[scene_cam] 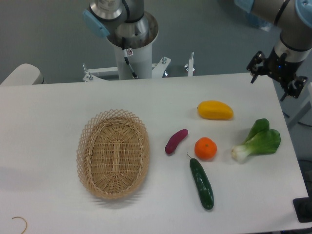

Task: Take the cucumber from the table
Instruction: 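Move the gripper from its raised pose toward the green cucumber, then lower the open gripper over the green cucumber's middle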

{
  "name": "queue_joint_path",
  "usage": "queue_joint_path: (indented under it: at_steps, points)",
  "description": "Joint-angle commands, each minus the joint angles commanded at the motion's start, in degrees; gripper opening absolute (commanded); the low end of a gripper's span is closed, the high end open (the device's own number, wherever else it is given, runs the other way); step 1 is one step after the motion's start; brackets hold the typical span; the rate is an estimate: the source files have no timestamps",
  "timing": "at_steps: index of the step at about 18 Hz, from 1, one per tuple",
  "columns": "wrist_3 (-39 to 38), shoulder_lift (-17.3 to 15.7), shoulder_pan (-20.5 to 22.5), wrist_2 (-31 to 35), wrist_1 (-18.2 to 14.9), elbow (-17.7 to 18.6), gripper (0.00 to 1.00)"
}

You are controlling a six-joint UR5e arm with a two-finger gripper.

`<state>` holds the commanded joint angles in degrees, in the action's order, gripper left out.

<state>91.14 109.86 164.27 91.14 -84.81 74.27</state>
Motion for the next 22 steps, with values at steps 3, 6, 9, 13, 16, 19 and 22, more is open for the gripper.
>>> queue_joint_path:
  at_steps: [3,6,9,13,16,19,22]
  points:
    - [-0.1,-0.3,-0.1,-0.4,0.8,1.2,1.00]
    - [-1.7,-0.4,-0.3,-0.9,0.9,1.8,1.00]
    - [-6.2,-0.4,-2.1,-1.0,3.5,3.6,1.00]
    - [-12.6,-0.6,-5.7,-1.1,9.0,7.8,1.00]
    - [-23.1,-0.4,-10.4,-1.0,13.9,10.0,1.00]
    - [-33.7,0.3,-14.9,-1.0,17.8,13.3,1.00]
    - [-47.2,2.0,-17.8,-3.5,27.0,17.1,1.00]
